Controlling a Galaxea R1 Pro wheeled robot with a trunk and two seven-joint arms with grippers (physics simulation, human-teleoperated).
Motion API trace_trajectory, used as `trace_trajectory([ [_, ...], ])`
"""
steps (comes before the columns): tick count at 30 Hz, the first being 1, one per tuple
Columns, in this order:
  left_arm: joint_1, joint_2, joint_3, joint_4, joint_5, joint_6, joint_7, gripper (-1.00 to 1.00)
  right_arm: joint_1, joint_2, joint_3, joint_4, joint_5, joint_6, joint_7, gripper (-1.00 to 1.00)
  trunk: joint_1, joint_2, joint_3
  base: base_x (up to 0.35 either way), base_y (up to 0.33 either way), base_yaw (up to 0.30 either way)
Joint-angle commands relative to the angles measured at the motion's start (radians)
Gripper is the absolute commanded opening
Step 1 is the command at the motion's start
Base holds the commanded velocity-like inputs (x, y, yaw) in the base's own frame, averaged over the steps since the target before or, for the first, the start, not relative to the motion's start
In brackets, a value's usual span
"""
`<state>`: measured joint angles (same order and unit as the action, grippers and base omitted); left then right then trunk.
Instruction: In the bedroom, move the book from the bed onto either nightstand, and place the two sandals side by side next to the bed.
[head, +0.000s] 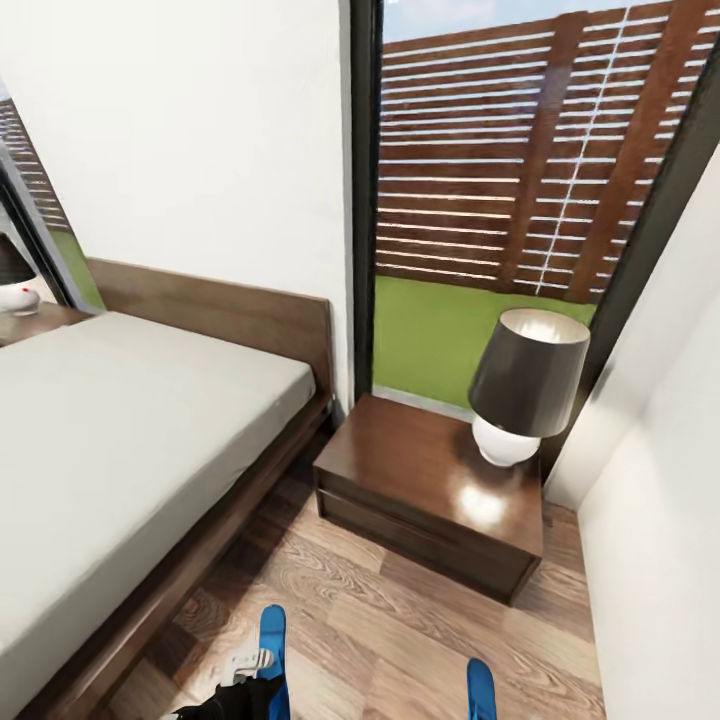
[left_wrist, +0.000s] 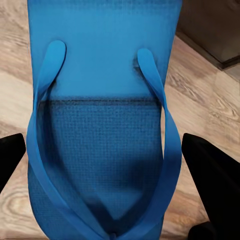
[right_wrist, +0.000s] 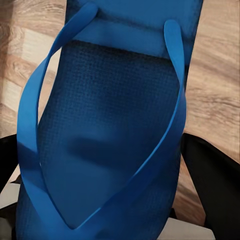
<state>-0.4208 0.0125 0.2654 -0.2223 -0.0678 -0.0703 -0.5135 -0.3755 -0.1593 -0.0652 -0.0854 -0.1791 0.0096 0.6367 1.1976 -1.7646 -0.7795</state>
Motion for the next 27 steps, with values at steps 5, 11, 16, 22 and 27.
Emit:
trace_trajectory([
  [5,-0.001,0.000,0.006,0.001,-0.007,-0.005,-0.003,-1.00,0.000,0.000,-0.007,0.000,0.000,0.001,0.005,-1.00,0.000,0.000,-0.004,0.000,0.000,0.270],
  [11,-0.001,0.000,0.006,0.001,-0.007,-0.005,-0.003,-1.00,0.000,0.000,-0.007,0.000,0.000,0.001,0.004,-1.00,0.000,0.000,-0.007,0.000,0.000,0.271],
  [16,-0.001,0.000,0.006,0.001,-0.007,-0.005,-0.003,-1.00,0.000,0.000,-0.007,0.000,0.000,0.001,0.004,-1.00,0.000,0.000,-0.010,0.000,0.000,0.271],
  [22,-0.001,0.000,0.006,0.001,-0.007,-0.005,-0.003,-1.00,0.000,0.000,-0.008,0.000,0.000,0.001,0.003,-1.00,0.000,0.000,-0.013,0.000,0.000,0.271],
  [27,-0.001,0.000,0.006,0.001,-0.007,-0.005,-0.003,-1.00,0.000,0.000,-0.008,0.000,0.000,0.001,0.003,-1.00,0.000,0.000,-0.016,0.000,0.000,0.271],
])
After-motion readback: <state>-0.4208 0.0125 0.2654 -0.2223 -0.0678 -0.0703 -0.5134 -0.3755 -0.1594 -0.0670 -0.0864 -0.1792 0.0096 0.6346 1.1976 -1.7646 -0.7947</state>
